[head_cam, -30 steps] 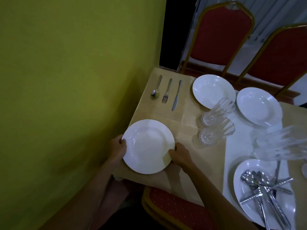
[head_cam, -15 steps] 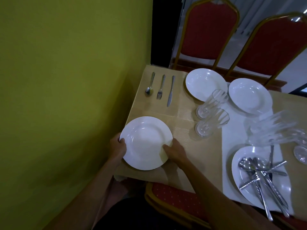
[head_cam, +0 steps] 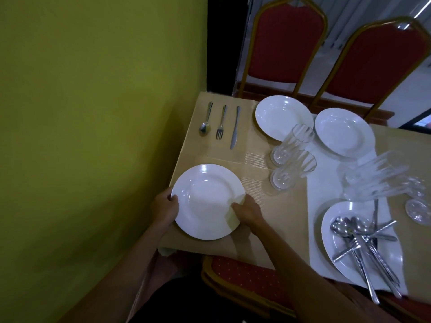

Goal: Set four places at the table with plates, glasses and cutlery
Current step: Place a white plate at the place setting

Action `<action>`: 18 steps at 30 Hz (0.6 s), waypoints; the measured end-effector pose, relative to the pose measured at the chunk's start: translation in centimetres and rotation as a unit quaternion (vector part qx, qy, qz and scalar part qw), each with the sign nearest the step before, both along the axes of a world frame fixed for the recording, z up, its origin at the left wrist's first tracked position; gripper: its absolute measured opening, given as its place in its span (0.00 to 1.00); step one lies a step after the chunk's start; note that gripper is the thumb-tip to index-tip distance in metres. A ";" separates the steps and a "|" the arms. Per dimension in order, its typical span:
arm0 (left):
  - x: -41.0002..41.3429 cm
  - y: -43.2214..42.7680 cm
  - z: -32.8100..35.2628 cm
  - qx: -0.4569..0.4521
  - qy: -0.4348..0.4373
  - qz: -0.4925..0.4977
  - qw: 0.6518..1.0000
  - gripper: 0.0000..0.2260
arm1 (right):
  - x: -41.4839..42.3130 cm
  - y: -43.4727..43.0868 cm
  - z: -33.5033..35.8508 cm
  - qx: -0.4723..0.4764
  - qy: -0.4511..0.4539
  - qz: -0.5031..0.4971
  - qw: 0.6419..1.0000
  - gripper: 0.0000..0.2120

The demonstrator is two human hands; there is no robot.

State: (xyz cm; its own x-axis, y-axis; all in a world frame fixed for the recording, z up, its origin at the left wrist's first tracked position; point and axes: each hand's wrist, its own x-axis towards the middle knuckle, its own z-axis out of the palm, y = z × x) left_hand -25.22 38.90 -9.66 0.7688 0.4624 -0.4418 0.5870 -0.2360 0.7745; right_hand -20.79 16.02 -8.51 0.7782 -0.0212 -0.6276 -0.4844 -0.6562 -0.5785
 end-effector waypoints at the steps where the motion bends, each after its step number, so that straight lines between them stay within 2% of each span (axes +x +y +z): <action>1: 0.1 -0.3 0.0 0.014 0.004 -0.014 1.000 0.14 | 0.1 -0.6 0.2 -0.010 0.003 -0.001 1.000 0.26; 6: 0.3 -4.3 0.8 0.092 0.016 -0.105 0.990 0.11 | -0.1 -5.6 0.6 -0.140 0.024 0.038 0.989 0.30; 10: 0.5 -7.7 1.5 0.059 -0.007 -0.166 0.984 0.14 | -0.3 -9.1 1.5 -0.237 0.002 0.070 0.969 0.29; 13: 1.2 -9.4 1.6 0.058 -0.024 -0.218 0.974 0.22 | -0.5 -10.9 2.1 -0.309 -0.037 0.103 0.945 0.27; 18: 1.5 -12.2 2.1 0.039 -0.017 -0.277 0.960 0.13 | -1.1 -13.4 2.6 -0.359 -0.062 0.108 0.925 0.24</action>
